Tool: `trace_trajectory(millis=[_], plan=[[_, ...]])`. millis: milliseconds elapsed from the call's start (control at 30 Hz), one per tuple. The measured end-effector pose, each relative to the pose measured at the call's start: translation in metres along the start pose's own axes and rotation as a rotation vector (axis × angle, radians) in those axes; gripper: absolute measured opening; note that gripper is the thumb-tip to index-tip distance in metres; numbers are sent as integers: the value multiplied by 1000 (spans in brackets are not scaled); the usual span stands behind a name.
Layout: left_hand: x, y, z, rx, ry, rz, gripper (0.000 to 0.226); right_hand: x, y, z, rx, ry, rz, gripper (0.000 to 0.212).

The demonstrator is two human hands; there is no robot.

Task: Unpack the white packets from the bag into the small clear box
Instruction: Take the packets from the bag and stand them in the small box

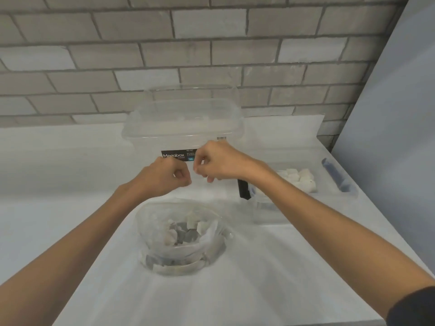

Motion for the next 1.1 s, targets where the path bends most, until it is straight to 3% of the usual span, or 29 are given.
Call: trace_trajectory(millis=[233, 333, 533, 700, 1100], plan=[[15, -21, 38, 180, 17, -27, 12, -20, 6, 67, 282, -165, 128, 17], [11, -26, 50, 167, 49, -21, 17, -29, 3, 82, 329, -216, 129, 23], [2, -36, 67, 179, 9, -33, 16, -45, -3, 94, 335, -397, 47, 37], [8, -36, 84, 180, -61, -74, 23, -52, -6, 98, 334, -455, 14, 26], [19, -36, 97, -42, 24, -54, 27, -45, -6, 63, 107, -119, -34, 17]])
Point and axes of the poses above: each hand's wrist, its own y-axis towards the middle knuckle, its own z-axis out of the palm, x = y × z, the point moved 1 cm from there along y, towards the middle knuckle, and after that the axes turned 11 degrees about y, right-handed, at the moved point
